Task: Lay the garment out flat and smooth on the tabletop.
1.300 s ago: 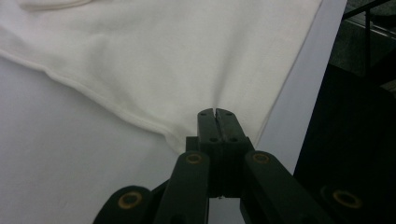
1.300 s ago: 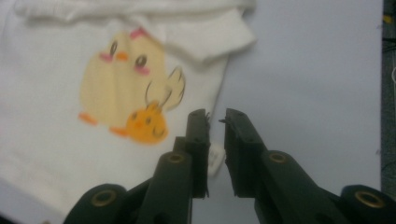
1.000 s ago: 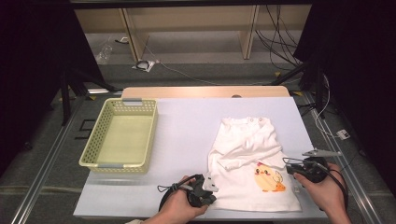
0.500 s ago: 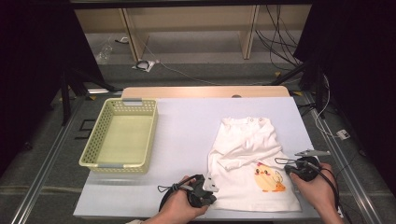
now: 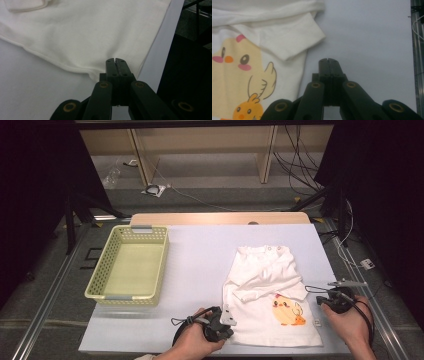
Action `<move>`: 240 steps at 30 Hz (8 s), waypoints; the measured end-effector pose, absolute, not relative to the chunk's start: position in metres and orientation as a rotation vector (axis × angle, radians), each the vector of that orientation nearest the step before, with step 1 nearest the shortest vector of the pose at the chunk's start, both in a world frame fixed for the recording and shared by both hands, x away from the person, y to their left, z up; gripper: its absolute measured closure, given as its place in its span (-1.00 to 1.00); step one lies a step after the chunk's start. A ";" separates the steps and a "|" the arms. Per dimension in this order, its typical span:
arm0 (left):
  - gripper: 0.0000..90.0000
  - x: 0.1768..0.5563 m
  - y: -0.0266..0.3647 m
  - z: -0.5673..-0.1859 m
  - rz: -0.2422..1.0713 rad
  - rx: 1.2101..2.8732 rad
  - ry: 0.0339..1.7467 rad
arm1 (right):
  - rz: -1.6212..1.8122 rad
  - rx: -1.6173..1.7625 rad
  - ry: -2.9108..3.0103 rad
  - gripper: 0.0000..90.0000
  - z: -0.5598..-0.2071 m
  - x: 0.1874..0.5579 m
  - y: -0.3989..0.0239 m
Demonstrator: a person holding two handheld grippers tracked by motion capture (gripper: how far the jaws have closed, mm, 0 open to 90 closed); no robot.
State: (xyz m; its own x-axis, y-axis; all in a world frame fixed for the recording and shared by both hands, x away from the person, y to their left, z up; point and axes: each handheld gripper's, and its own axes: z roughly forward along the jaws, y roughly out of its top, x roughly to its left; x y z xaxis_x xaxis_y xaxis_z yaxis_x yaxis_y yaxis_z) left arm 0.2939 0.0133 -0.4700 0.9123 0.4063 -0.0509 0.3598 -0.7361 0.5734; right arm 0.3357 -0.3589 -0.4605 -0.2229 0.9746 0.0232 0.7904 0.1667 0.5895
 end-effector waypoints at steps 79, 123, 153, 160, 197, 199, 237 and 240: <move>0.77 0.278 -0.010 -0.458 0.054 2.399 0.460 | 0.564 1.737 2.213 0.96 -0.452 0.245 -0.384; -1.00 0.317 0.121 -0.434 0.416 2.007 0.806 | 1.149 1.024 2.255 -0.09 -0.453 0.349 -0.247; -1.00 0.320 0.124 -0.433 0.432 1.998 0.822 | 0.949 1.040 2.500 0.91 -0.481 0.359 -0.209; -1.00 0.319 0.124 -0.433 0.432 1.992 0.819 | 1.082 1.030 2.278 0.92 -0.441 0.357 -0.231; -0.99 0.320 0.124 -0.430 0.435 1.972 0.832 | 0.824 1.513 1.561 0.93 -0.420 0.369 -0.433; -0.99 0.319 0.123 -0.431 0.433 1.972 0.833 | 0.815 1.520 1.560 0.92 -0.422 0.370 -0.436; -0.99 0.319 0.123 -0.432 0.429 1.979 0.830 | 0.752 1.683 1.755 0.55 -0.460 0.424 -0.439; -0.99 0.320 0.123 -0.432 0.428 1.980 0.831 | 0.735 1.708 1.790 0.56 -0.462 0.432 -0.440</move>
State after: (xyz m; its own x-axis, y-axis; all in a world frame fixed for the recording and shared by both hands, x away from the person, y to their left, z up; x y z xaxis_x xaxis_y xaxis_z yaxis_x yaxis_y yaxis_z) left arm 0.3199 0.1232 -0.4323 0.7120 0.7015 -0.0302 0.3833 -0.3523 0.8538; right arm 0.4323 -0.4398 -0.4621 -0.0382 0.9991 -0.0205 0.6966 0.0414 0.7163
